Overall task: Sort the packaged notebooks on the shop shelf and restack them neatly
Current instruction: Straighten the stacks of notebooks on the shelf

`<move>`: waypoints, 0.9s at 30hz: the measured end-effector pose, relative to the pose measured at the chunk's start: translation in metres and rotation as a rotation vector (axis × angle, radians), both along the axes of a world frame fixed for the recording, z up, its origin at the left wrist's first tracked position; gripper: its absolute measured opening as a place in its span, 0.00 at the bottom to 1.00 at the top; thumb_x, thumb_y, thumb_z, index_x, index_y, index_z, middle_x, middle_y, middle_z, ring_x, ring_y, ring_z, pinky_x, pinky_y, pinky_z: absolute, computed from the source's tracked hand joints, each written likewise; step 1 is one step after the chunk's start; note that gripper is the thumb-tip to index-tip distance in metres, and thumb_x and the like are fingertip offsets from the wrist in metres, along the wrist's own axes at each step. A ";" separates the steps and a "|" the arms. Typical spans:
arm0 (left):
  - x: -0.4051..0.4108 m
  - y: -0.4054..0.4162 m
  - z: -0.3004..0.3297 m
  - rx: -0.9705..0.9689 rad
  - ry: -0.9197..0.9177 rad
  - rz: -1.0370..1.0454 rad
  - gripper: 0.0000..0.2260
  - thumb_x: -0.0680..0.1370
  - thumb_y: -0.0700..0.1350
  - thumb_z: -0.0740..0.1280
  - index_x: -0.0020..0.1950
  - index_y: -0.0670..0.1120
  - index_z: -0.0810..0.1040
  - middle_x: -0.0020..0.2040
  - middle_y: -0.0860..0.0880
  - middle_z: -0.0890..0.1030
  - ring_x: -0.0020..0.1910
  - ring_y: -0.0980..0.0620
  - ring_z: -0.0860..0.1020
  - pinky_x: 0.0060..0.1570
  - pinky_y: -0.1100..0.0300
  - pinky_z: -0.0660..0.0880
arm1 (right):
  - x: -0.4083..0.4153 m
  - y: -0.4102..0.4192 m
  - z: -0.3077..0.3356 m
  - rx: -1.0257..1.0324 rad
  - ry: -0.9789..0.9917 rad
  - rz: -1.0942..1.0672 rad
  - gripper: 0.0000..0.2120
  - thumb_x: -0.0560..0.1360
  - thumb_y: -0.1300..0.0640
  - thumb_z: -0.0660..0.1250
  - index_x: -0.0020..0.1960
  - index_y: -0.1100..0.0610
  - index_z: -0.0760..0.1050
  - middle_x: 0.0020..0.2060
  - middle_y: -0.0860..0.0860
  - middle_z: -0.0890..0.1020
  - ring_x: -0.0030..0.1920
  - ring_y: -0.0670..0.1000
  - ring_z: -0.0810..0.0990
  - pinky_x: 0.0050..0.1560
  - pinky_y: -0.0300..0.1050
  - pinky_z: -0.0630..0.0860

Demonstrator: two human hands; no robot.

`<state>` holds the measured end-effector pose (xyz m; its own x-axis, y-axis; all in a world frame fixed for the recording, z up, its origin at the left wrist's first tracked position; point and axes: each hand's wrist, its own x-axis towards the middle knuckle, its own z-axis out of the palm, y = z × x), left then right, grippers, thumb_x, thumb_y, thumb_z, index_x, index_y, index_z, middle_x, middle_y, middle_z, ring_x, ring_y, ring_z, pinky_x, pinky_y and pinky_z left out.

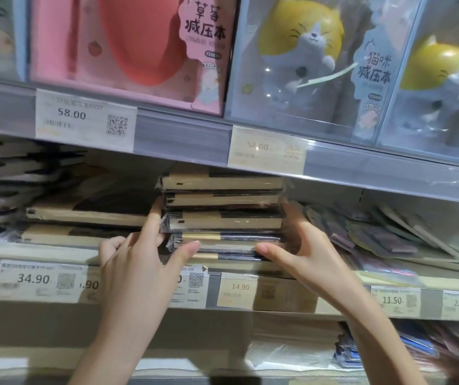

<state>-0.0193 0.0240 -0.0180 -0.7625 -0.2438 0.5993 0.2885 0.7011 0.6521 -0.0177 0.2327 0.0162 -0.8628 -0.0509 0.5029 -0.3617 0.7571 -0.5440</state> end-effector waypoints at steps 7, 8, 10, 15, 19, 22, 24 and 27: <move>-0.004 -0.007 -0.003 0.067 0.007 -0.043 0.33 0.64 0.66 0.60 0.65 0.50 0.70 0.56 0.49 0.79 0.59 0.58 0.58 0.52 0.57 0.56 | 0.000 -0.006 -0.010 -0.030 0.100 -0.016 0.39 0.61 0.35 0.66 0.70 0.46 0.64 0.38 0.36 0.76 0.43 0.38 0.76 0.45 0.39 0.75; -0.004 -0.006 -0.003 0.073 0.031 -0.041 0.33 0.64 0.65 0.60 0.64 0.49 0.71 0.55 0.47 0.80 0.57 0.59 0.58 0.55 0.56 0.57 | -0.001 -0.005 -0.012 -0.024 0.112 -0.018 0.39 0.61 0.34 0.65 0.70 0.44 0.62 0.32 0.37 0.75 0.38 0.37 0.75 0.40 0.35 0.71; -0.004 -0.004 -0.004 0.072 0.038 -0.040 0.35 0.63 0.65 0.60 0.65 0.47 0.72 0.54 0.46 0.81 0.55 0.58 0.58 0.59 0.54 0.59 | -0.002 -0.003 -0.014 -0.028 0.138 -0.015 0.39 0.62 0.34 0.66 0.70 0.44 0.63 0.29 0.38 0.74 0.33 0.37 0.73 0.38 0.34 0.67; -0.006 -0.001 -0.005 0.059 0.072 -0.017 0.37 0.61 0.70 0.55 0.63 0.51 0.71 0.51 0.48 0.83 0.48 0.60 0.54 0.54 0.53 0.62 | 0.006 0.003 -0.011 -0.053 0.158 -0.008 0.35 0.62 0.39 0.68 0.66 0.51 0.69 0.26 0.33 0.76 0.30 0.37 0.74 0.33 0.29 0.68; -0.011 -0.001 -0.004 -0.183 0.121 0.031 0.26 0.67 0.64 0.60 0.51 0.44 0.74 0.35 0.48 0.84 0.36 0.56 0.55 0.43 0.50 0.71 | 0.012 0.003 -0.010 -0.075 0.155 -0.012 0.34 0.63 0.44 0.68 0.66 0.55 0.69 0.23 0.32 0.74 0.28 0.36 0.74 0.30 0.28 0.66; 0.000 -0.002 0.008 -0.363 0.127 0.078 0.24 0.71 0.64 0.57 0.55 0.47 0.69 0.33 0.52 0.81 0.33 0.53 0.64 0.42 0.51 0.71 | 0.014 0.002 -0.006 -0.045 0.121 -0.035 0.37 0.62 0.39 0.67 0.68 0.52 0.67 0.23 0.42 0.72 0.30 0.37 0.73 0.30 0.30 0.68; 0.005 -0.005 0.014 -0.302 -0.023 0.026 0.28 0.71 0.67 0.51 0.65 0.52 0.59 0.47 0.53 0.80 0.45 0.53 0.66 0.55 0.56 0.64 | 0.015 0.002 -0.007 -0.025 0.104 -0.007 0.40 0.62 0.37 0.66 0.70 0.51 0.64 0.29 0.40 0.72 0.33 0.35 0.75 0.35 0.29 0.71; 0.005 -0.005 0.015 -0.349 -0.071 -0.006 0.30 0.71 0.67 0.50 0.68 0.52 0.55 0.53 0.54 0.78 0.55 0.51 0.67 0.55 0.59 0.63 | 0.011 0.002 -0.006 0.027 0.111 -0.041 0.39 0.61 0.40 0.66 0.70 0.52 0.64 0.39 0.40 0.76 0.34 0.37 0.74 0.37 0.27 0.71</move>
<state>-0.0140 0.0188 -0.0026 -0.8063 -0.0293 0.5908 0.2555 0.8836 0.3924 -0.0063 0.2349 0.0100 -0.8036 -0.0311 0.5944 -0.3868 0.7863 -0.4818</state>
